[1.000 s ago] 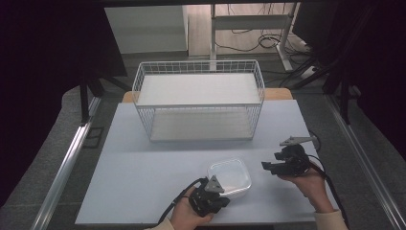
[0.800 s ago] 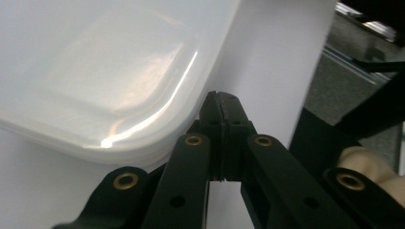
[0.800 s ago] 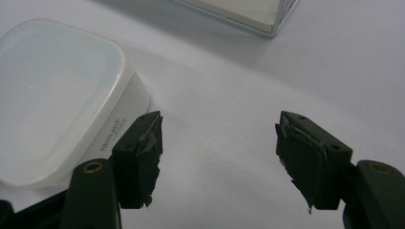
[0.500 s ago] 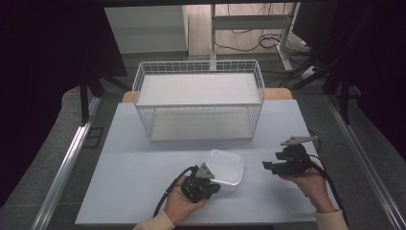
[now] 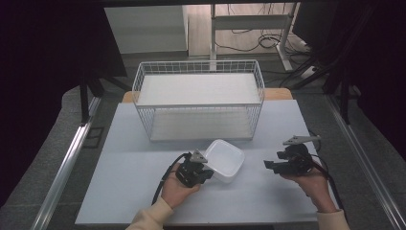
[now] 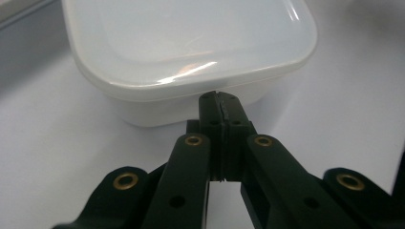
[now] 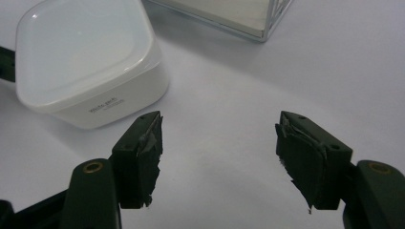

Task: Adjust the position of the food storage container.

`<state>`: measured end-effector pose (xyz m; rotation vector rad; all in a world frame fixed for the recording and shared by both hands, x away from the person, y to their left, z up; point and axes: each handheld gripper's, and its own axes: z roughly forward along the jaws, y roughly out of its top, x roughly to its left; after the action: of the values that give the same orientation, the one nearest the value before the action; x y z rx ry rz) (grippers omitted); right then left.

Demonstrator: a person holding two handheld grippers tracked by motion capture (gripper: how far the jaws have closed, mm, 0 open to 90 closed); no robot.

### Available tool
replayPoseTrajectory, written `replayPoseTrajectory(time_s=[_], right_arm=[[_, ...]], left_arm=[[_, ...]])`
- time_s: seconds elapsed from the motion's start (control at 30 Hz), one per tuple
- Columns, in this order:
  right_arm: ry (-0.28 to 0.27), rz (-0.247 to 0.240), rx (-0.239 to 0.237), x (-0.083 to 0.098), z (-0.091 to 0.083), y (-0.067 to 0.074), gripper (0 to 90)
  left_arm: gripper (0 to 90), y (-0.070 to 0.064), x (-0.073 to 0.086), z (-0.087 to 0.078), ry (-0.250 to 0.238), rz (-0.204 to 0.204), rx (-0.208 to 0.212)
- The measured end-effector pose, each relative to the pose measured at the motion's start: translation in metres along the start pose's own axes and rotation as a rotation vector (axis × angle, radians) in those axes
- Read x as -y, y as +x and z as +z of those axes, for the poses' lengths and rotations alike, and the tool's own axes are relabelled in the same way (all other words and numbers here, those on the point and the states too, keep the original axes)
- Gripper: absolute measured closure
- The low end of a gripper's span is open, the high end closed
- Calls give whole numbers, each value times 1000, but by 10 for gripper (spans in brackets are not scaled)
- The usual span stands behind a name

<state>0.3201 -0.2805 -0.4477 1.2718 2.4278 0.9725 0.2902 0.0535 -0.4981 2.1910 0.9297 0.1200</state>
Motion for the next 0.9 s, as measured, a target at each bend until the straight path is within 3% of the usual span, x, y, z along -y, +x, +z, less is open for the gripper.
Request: replayPoseTrajectory(time_s=[0.23, 0.37, 0.4, 0.43, 0.47, 0.5, 0.53, 0.57, 0.7, 0.77, 0.8, 0.9], right_arm=[[-1, -2, 0, 1, 0, 0, 321], [-8, 4, -2, 0, -1, 0, 321], [-13, 1, -1, -1, -1, 0, 322], [-13, 1, -1, -1, -1, 0, 322], [-18, -1, -1, -2, 0, 1, 325], [-18, -1, -1, -2, 0, 1, 325], [-19, -6, -3, -3, 1, 2, 329], [-29, -12, -8, -7, 2, 4, 345], [-53, -5, -39, -17, 4, 9, 374], [-54, -8, -41, -20, 4, 10, 379], [-65, -13, -52, -26, 6, 12, 398], [-64, -18, -53, -31, 8, 14, 417]], left_arm=[[898, 3, 1, -3, -6, -12, -3], [889, 0, 3, -16, -41, -13, 7], [858, 0, 6, -26, -60, 3, -2], [833, 0, 6, -26, -60, 3, -2], [779, -1, 12, -38, -85, -14, -35], [732, -1, 12, -38, -85, -14, -35], [732, 2, 16, -46, -93, -31, -66], [537, 5, 18, -53, -89, -50, -86], [320, 19, 25, -72, -123, -120, -138], [286, 24, 26, -75, -133, -138, -144], [273, 32, 28, -82, -147, -169, -137], [253, 39, 30, -86, -148, -185, -129]])
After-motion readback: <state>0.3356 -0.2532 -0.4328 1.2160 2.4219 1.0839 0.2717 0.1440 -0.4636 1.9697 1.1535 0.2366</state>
